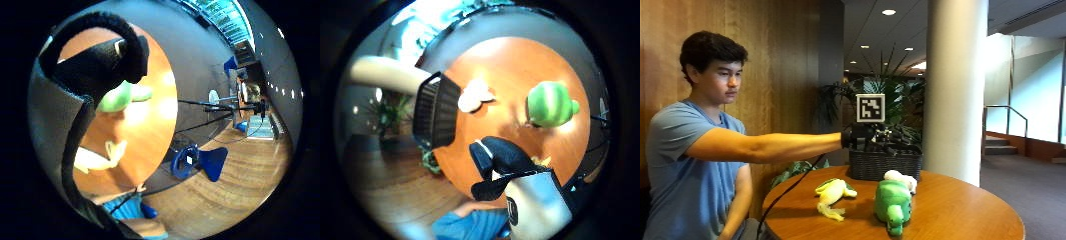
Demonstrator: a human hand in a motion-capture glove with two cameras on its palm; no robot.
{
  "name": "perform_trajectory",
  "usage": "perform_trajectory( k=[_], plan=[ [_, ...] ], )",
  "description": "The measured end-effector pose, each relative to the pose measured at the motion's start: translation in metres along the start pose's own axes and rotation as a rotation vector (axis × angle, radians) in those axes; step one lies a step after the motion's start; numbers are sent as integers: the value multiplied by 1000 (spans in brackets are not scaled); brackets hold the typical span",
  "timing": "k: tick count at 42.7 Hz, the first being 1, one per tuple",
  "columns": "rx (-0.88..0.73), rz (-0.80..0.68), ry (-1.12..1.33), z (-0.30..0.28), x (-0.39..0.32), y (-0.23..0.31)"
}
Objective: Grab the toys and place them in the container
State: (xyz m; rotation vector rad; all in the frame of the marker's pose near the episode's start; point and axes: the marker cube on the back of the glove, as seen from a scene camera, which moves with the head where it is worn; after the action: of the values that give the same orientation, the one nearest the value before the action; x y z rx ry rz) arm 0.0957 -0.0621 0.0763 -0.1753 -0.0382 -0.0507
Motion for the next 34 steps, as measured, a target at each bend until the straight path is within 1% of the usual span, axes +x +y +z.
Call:
perform_trajectory(
  k=[3,6,10,14,20,23,27,29,31,34],
  plan=[
    [-43,99,-28,20,3,-12],
    [-96,84,49,44,14,-18],
    [-165,219,-2,70,12,-33],
    [-265,163,81,100,23,-35],
    [-391,193,4,131,14,-41],
    [-437,196,-13,135,9,-41],
    [-521,271,41,135,8,-40],
    [-550,280,36,135,7,-39],
    [-565,277,18,137,7,-39],
    [-578,224,16,142,12,-36]
  ],
)
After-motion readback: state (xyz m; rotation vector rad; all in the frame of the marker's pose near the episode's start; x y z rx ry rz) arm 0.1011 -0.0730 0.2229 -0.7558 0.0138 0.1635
